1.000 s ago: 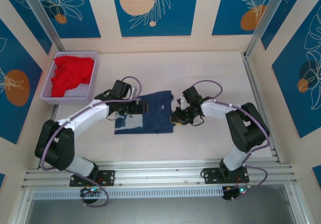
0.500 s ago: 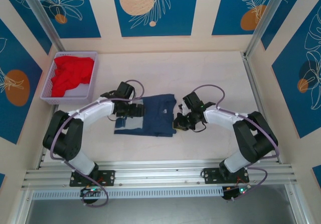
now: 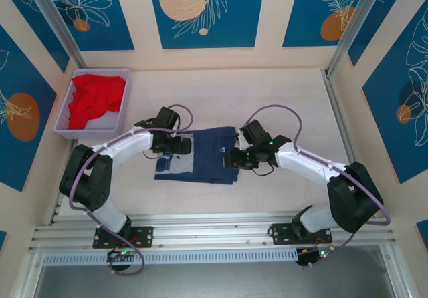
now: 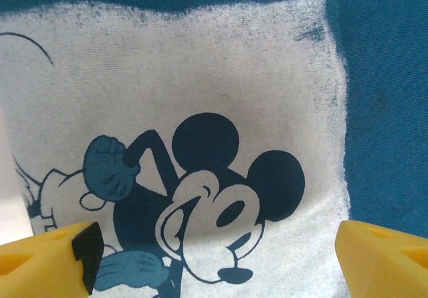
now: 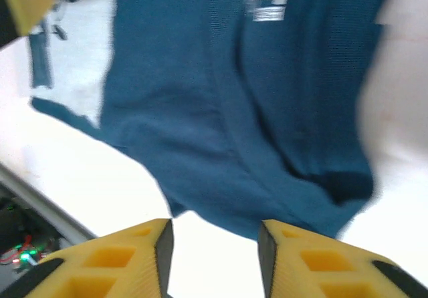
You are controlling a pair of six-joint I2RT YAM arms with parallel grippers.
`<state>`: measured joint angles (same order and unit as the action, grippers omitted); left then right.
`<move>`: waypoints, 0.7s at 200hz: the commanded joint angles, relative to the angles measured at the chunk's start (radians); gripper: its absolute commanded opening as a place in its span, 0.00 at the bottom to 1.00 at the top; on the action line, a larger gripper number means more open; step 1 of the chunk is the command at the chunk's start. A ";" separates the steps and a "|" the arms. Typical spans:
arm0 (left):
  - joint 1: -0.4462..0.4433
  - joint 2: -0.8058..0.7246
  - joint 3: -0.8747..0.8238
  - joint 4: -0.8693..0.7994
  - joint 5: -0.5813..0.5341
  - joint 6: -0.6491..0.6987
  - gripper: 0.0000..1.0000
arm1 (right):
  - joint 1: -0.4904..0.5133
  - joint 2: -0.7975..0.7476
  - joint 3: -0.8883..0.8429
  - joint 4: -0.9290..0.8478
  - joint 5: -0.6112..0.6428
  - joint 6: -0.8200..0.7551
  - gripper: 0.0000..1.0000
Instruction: Fold the inside-out t-shirt
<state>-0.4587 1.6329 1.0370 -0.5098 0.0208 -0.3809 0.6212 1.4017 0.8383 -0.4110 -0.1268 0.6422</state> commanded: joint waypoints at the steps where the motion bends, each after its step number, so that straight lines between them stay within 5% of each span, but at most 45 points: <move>1: 0.014 0.040 0.017 0.005 0.045 0.024 0.90 | 0.027 0.066 -0.005 0.071 -0.067 0.086 0.35; 71: -0.018 -0.010 -0.123 0.024 0.159 -0.030 0.87 | -0.086 0.288 -0.004 0.037 -0.038 0.062 0.21; 140: -0.368 -0.081 -0.190 0.223 0.246 -0.251 0.87 | -0.226 0.514 0.380 -0.048 0.035 -0.173 0.26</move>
<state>-0.7273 1.5497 0.8383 -0.4225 0.1738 -0.5209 0.4042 1.8175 1.0683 -0.4095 -0.1429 0.5987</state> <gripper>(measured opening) 0.872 0.231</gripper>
